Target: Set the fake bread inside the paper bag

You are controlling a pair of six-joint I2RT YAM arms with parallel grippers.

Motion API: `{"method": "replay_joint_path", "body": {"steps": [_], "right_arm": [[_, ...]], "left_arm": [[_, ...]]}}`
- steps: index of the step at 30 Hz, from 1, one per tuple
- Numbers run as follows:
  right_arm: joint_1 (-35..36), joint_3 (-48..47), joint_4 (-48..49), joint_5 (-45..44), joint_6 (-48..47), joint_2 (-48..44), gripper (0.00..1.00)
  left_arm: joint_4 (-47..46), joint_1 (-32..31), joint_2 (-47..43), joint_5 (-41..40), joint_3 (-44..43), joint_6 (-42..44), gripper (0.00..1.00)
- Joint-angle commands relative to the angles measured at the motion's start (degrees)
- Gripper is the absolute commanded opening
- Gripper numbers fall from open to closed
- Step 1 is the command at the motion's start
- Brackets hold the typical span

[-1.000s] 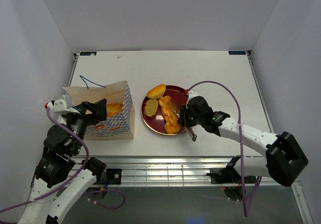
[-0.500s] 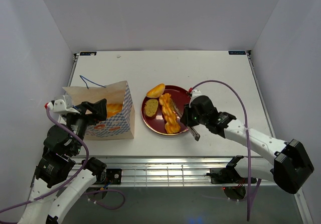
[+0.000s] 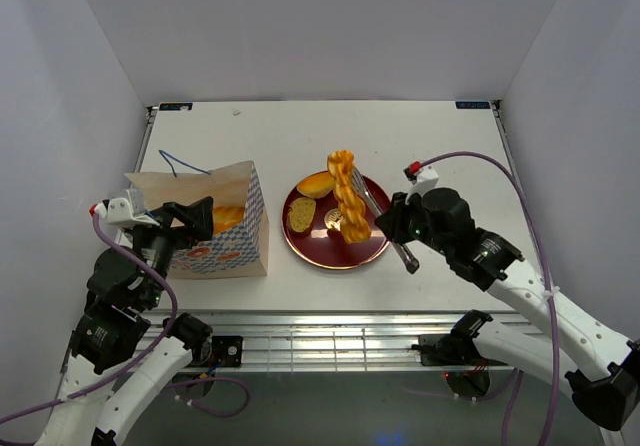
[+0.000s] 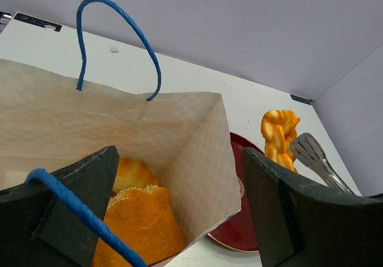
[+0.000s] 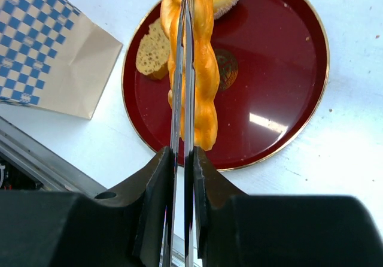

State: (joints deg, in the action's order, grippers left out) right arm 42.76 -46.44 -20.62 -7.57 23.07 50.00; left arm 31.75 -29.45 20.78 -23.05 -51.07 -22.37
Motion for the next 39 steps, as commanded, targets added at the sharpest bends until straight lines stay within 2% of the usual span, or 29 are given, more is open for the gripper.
{"method": "replay_joint_path", "body": {"steps": [1, 5, 9, 21, 32, 39], "right_arm": [[0.0, -3.6, 1.9, -0.3, -2.4, -3.4, 0.15], [0.0, -6.2, 3.5, 1.4, -3.7, -4.1, 0.14], [0.0, -10.6, 6.6, 6.9, -5.4, -2.5, 0.14], [1.8, -23.5, 19.6, 23.1, -5.7, 8.8, 0.14], [10.8, -34.9, 26.2, 24.3, -9.3, 20.9, 0.14], [13.7, -37.7, 32.9, 26.6, -10.1, 27.2, 0.14]], "left_arm": [[0.3, -0.2, 1.2, 1.0, -1.8, -0.1, 0.93], [0.4, -0.2, 1.4, 1.0, -2.5, -0.1, 0.93], [0.6, -0.2, 1.0, 0.5, -3.2, 0.0, 0.93], [1.6, -0.2, -1.0, -1.9, -3.2, 0.2, 0.93], [1.8, -0.2, -1.6, -2.7, -4.5, 1.0, 0.93], [1.6, -0.2, -2.1, -3.0, -4.9, 1.6, 0.93]]}}
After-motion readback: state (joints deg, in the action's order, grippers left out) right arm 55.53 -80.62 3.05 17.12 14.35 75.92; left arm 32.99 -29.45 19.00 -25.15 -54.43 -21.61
